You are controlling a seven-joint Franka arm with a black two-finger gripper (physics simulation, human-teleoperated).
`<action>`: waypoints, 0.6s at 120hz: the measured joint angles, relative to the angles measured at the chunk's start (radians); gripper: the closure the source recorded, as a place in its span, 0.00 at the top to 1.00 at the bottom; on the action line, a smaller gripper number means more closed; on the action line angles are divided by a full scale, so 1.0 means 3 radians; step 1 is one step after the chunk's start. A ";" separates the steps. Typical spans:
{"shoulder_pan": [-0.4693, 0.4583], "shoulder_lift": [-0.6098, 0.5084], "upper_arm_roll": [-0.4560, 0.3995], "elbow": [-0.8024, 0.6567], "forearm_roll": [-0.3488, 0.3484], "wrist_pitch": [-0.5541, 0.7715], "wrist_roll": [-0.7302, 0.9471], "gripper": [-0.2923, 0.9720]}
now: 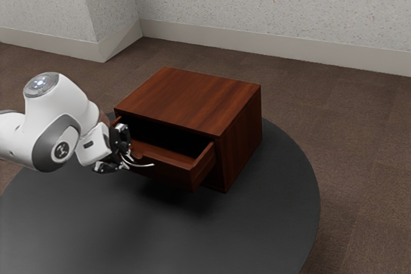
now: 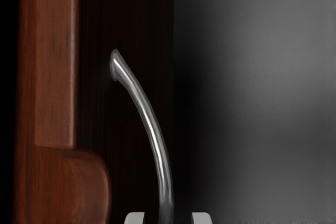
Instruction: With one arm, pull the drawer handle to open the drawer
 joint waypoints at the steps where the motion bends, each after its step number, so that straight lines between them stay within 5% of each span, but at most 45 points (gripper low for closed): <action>1: 0.0000 -0.0003 0.0000 -0.0002 0.0000 0.0000 0.0000 0.24; 54: 0.0001 -0.0187 0.0001 -0.0092 -0.0001 -0.0016 -0.0025 0.25; 72: -0.0154 -0.0831 0.0146 0.0097 0.0008 -0.0560 -0.0026 0.35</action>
